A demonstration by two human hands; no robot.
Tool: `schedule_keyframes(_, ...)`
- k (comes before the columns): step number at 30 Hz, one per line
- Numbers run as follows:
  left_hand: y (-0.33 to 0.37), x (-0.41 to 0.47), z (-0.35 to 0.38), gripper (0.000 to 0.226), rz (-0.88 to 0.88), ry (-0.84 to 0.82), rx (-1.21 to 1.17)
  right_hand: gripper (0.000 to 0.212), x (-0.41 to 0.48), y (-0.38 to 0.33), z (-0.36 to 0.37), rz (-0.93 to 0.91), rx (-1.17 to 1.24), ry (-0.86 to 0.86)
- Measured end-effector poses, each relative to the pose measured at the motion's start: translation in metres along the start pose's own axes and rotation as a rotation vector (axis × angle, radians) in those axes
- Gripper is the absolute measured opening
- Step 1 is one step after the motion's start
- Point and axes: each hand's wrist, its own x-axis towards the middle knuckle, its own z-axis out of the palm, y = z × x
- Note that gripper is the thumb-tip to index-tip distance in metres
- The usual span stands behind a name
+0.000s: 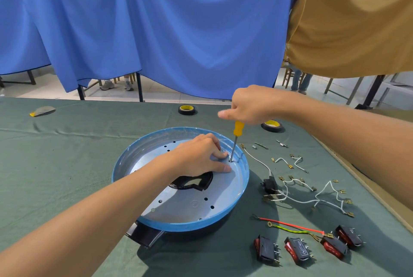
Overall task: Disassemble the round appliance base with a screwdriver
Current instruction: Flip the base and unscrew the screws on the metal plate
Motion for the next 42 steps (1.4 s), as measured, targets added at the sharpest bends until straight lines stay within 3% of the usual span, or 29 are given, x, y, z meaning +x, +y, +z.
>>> schedule_keyframes(3,0.001,0.0,0.0,0.05,-0.004,-0.006,0.009,0.016,-0.002,0.002,-0.001,-0.028,0.062,-0.012)
schedule_keyframes(4,0.001,0.0,0.0,0.051,-0.004,-0.006,0.01,0.016,-0.003,0.002,-0.002,-0.02,0.064,-0.042)
schedule_keyframes(7,0.001,0.0,0.0,0.05,-0.002,-0.002,0.003,0.053,-0.002,0.002,-0.002,0.018,0.038,-0.036)
schedule_keyframes(8,0.001,0.0,0.0,0.049,-0.003,-0.001,0.0,0.055,-0.003,0.002,-0.001,0.022,0.036,-0.002)
schedule_keyframes(12,0.002,-0.001,-0.002,0.049,-0.007,-0.01,0.013,0.008,-0.004,0.001,-0.002,-0.052,0.132,0.01)
schedule_keyframes(13,0.003,0.0,-0.002,0.049,-0.006,-0.013,0.017,0.009,-0.004,0.001,-0.003,-0.045,0.15,-0.009)
schedule_keyframes(16,0.004,0.0,-0.004,0.049,-0.002,-0.013,0.018,0.046,-0.002,-0.001,0.001,0.017,0.169,0.008)
schedule_keyframes(17,0.004,0.0,-0.004,0.048,0.0,-0.012,0.02,0.048,-0.002,-0.001,0.003,0.029,0.171,0.039)
schedule_keyframes(21,0.005,0.001,-0.007,0.048,-0.002,-0.015,0.044,0.011,-0.006,0.001,0.004,0.009,0.169,0.006)
schedule_keyframes(22,0.006,0.002,-0.008,0.047,-0.006,-0.019,0.053,0.013,-0.007,0.001,0.003,0.017,0.157,-0.007)
schedule_keyframes(25,0.007,0.004,-0.01,0.047,-0.016,-0.027,0.077,0.047,-0.007,0.002,0.005,0.057,0.111,0.08)
schedule_keyframes(29,0.007,0.004,-0.01,0.046,-0.017,-0.028,0.061,0.022,-0.008,0.001,0.013,0.03,0.255,0.11)
schedule_keyframes(34,0.007,0.003,-0.01,0.046,-0.009,-0.028,0.056,0.048,-0.007,0.001,0.013,0.073,0.247,0.128)
schedule_keyframes(38,0.011,-0.001,-0.01,0.049,-0.018,-0.021,0.029,0.009,-0.013,0.001,0.009,0.015,0.267,0.08)
schedule_keyframes(40,0.015,-0.003,-0.01,0.045,-0.047,-0.017,0.013,0.009,-0.016,0.0,0.006,0.013,0.269,0.04)
schedule_keyframes(42,0.019,-0.005,-0.01,0.032,-0.127,0.113,-0.086,0.012,-0.015,0.0,0.006,0.02,0.28,0.037)
